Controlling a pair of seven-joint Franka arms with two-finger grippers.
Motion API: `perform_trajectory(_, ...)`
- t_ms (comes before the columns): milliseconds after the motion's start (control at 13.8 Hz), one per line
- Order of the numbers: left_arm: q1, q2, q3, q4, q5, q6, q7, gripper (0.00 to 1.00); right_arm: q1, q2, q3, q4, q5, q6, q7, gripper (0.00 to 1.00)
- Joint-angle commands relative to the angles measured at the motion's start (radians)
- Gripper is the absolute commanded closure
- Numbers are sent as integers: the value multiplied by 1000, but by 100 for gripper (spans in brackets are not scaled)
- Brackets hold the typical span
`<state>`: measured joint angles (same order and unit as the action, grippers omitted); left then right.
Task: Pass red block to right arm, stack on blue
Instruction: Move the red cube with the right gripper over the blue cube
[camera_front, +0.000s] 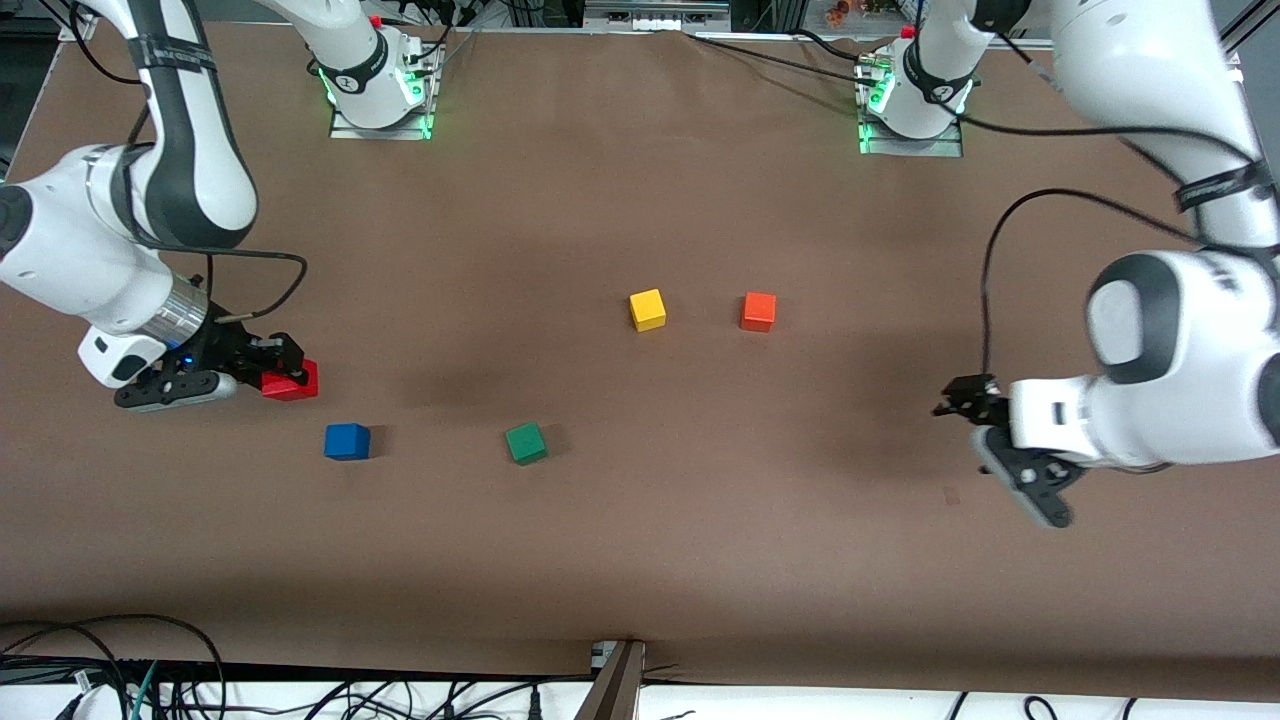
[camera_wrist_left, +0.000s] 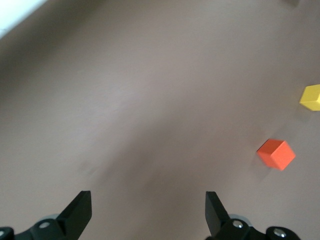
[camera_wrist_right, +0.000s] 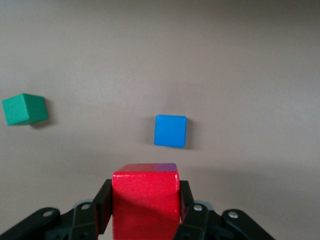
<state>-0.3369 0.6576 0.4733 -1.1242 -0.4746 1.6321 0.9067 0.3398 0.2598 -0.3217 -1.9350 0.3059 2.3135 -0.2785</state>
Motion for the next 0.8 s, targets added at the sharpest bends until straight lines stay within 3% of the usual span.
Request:
perform_trajectory(0,30,-143,-10,-48,156,-5,-19,0,5,36,1,-13,-19,90,13,100)
perform_trajectory(290,47,-291,-22,-103,359,-3,-22,0,4,108,0,-1,-13,182,8,100)
perform_trajectory(434,62,-373,-80,-179,443,-5,-63,0,7,154,1,34,-4,202,24,100)
perform_trajectory(724,185,-515,-261,-346,518,-20,-427,0,13,206,1,83,10,210,33,100)
